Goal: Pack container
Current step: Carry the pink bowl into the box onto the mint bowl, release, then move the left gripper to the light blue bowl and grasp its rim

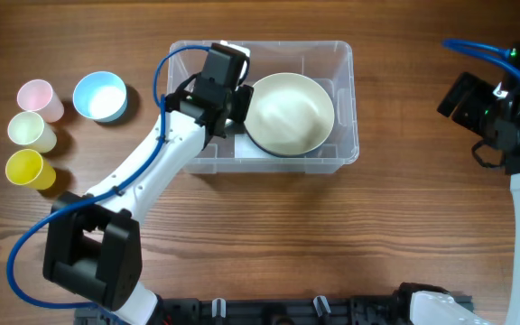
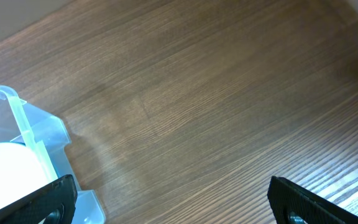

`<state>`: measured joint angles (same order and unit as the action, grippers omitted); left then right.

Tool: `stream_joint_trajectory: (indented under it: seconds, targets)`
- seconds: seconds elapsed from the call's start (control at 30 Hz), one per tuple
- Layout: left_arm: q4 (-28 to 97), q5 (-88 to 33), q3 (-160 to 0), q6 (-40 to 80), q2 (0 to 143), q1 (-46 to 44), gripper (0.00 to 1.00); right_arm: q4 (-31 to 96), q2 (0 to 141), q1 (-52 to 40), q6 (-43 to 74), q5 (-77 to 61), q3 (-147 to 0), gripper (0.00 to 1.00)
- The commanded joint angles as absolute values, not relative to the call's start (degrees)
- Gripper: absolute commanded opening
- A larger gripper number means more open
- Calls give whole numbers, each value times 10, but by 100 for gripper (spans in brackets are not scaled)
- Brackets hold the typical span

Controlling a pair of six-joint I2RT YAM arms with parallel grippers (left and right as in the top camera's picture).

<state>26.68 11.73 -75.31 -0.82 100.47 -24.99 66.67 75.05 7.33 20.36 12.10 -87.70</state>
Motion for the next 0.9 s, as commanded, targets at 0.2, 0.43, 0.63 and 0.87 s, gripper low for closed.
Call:
stream_joint_trajectory:
  seconds: [0.2, 0.43, 0.63, 0.87]
  targets:
    - [289, 249, -784, -13, 903, -235, 72, 665, 755, 75, 210, 131, -888, 100]
    - [331, 250, -784, -9, 827, -159, 72, 665, 755, 75, 210, 131, -888, 100]
    - [385, 232, -784, -9, 823, -63, 75, 665, 755, 75, 210, 131, -888, 100]
    - [397, 110, -783, -13, 877, 40, 77, 665, 755, 75, 210, 131, -888, 100]
